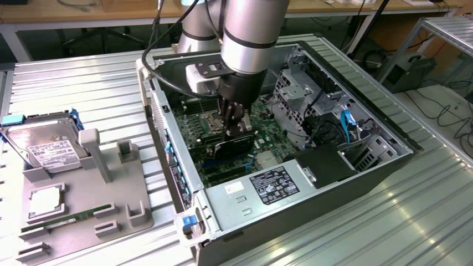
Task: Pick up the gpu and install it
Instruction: 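Press down on the gpu until it lock into place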
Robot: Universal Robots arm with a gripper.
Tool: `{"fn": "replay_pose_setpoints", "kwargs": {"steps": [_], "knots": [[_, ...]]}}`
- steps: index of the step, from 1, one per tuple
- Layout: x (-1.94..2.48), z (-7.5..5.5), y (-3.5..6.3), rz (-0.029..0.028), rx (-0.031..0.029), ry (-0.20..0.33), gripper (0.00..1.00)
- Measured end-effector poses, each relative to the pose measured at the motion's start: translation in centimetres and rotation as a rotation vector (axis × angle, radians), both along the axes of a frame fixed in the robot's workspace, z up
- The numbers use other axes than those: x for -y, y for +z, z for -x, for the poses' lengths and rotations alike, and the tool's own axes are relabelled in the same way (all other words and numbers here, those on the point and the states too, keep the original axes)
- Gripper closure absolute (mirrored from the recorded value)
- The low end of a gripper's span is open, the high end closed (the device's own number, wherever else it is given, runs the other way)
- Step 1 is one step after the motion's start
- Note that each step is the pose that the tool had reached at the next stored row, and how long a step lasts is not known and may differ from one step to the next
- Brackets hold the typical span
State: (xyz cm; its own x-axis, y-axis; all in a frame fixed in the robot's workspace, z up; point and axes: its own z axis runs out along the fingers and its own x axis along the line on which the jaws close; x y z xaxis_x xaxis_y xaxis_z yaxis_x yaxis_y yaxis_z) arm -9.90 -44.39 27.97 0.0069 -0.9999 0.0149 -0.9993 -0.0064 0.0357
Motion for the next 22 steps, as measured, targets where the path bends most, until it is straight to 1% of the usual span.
{"fn": "replay_pose_setpoints", "kwargs": {"steps": [3, 5, 11, 12, 16, 17, 18, 19, 22], "knots": [[0.00, 1.4, -0.17, 0.0000, 0.0000, 0.000, 0.89], [0.00, 2.0, -0.26, 0.0001, 0.0000, 0.000, 0.89], [0.01, 2.6, -0.69, 0.0006, -0.0004, 0.000, 0.89], [-0.01, 2.7, -0.76, -0.0006, 0.0003, 0.000, 0.89], [-0.01, 2.7, -0.75, 0.0000, 0.0000, 0.000, 0.89], [-0.01, 2.6, -0.60, -0.0004, 0.0002, 0.000, 0.89], [0.00, 2.4, -0.29, 0.0001, 0.0001, 0.000, 0.89], [-0.01, 2.1, -0.18, -0.0004, 0.0002, 0.000, 0.89], [0.00, 0.7, -0.09, -0.0025, -0.0026, 0.000, 0.89]]}}
